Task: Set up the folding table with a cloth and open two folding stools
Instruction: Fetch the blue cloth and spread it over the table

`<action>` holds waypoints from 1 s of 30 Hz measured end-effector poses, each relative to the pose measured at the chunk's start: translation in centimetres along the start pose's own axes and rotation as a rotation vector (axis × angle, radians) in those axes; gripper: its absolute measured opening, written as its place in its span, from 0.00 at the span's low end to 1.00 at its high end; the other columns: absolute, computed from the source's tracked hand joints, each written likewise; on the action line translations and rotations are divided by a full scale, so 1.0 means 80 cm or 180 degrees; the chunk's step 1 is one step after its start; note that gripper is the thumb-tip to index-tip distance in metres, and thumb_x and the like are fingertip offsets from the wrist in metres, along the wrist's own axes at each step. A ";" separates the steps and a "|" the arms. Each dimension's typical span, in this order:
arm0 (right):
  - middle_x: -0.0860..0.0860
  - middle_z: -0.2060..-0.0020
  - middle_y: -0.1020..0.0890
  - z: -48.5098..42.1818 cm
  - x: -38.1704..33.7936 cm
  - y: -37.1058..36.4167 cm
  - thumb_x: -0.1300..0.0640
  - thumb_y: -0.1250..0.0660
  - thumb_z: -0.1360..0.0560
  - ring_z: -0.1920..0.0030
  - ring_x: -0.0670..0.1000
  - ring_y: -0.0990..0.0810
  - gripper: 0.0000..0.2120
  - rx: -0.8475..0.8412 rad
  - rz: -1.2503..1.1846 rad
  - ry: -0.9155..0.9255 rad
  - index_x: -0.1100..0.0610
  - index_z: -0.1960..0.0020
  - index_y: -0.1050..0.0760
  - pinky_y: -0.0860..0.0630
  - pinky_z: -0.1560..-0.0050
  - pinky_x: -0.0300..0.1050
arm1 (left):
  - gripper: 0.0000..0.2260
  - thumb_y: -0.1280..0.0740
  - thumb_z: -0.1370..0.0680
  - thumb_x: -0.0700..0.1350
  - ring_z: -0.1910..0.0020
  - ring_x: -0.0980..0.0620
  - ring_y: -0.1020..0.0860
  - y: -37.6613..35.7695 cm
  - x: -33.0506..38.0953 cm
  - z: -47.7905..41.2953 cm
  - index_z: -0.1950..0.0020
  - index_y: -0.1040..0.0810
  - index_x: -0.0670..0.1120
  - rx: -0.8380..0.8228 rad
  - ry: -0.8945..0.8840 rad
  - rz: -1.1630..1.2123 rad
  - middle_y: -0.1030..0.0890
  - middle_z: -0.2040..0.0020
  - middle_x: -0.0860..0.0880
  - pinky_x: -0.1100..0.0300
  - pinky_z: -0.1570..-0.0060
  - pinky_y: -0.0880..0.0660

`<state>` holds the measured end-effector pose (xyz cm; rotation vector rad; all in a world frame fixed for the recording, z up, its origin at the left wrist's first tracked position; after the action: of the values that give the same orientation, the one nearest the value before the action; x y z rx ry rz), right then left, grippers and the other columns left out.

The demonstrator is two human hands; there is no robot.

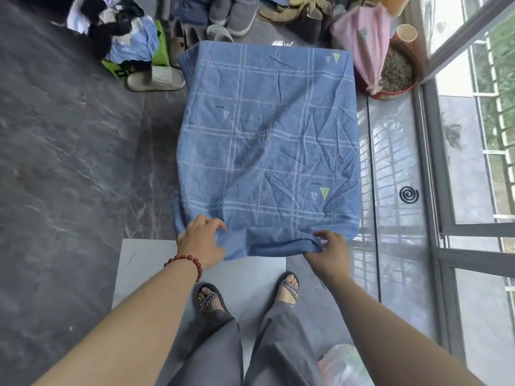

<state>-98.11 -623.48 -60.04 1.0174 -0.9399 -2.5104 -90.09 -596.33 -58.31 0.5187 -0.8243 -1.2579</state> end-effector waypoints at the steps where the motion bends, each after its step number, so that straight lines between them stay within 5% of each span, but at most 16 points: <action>1: 0.51 0.45 0.28 0.002 -0.002 -0.001 0.64 0.31 0.33 0.51 0.49 0.27 0.18 -0.0087 0.0007 0.0036 0.57 0.44 0.25 0.31 0.50 0.40 | 0.19 0.32 0.30 0.45 0.36 0.50 0.34 0.000 0.004 0.000 0.40 0.28 0.56 -0.0017 -0.0005 0.0057 0.32 0.39 0.51 0.52 0.37 0.35; 30: 0.49 0.44 0.26 -0.114 -0.119 0.001 0.57 0.31 0.28 0.50 0.47 0.26 0.14 -0.0575 -0.0134 0.0235 0.54 0.43 0.25 0.31 0.53 0.41 | 0.15 0.40 0.22 0.41 0.40 0.47 0.29 0.061 0.116 -0.120 0.37 0.29 0.52 -0.0039 -0.0132 0.0522 0.32 0.34 0.52 0.50 0.41 0.30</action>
<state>-84.93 -623.37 -59.94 1.0740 -0.6638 -2.5182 -78.77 -604.93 -58.22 0.4078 -0.8757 -1.1250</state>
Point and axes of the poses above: each hand's wrist, its own z-axis away from the middle knuckle, its own y-axis out of the back of the hand, x = y × z, the point moved 5 cm from there along -z, towards the middle knuckle
